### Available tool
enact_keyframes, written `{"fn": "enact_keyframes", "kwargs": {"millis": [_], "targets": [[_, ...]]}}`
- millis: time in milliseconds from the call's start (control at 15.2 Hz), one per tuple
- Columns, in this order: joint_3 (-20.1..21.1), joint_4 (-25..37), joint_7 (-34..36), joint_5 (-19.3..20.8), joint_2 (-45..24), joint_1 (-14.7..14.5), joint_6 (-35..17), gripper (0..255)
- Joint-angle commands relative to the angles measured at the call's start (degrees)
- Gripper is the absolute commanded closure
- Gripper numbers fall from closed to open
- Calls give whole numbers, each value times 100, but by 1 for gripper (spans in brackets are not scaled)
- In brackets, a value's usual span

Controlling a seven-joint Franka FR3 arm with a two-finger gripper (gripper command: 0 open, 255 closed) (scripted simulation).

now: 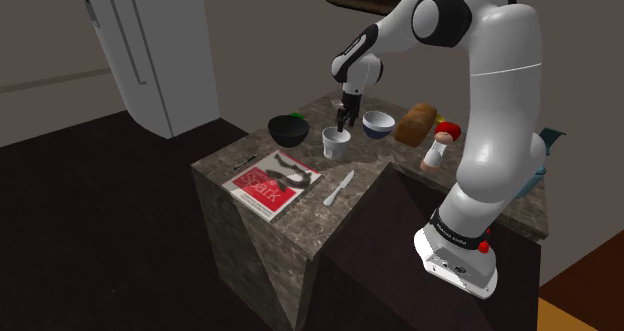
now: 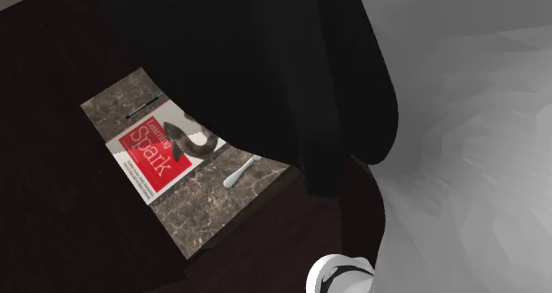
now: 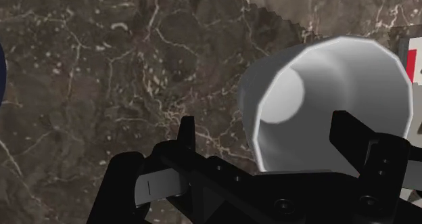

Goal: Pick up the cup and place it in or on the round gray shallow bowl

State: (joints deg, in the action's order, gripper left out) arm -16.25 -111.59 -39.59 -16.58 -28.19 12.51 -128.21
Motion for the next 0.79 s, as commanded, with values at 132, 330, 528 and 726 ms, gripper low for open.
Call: {"fn": "enact_keyframes", "kwargs": {"millis": [132,330,528,726], "targets": [[69,-44,-65,-106,-211,21,-249,0],[95,-68,-89,-143,-285,29,-344,0],[95,-67,-89,-144,-286,29,-344,0],[95,-67,-89,-144,-286,29,-344,0]]}}
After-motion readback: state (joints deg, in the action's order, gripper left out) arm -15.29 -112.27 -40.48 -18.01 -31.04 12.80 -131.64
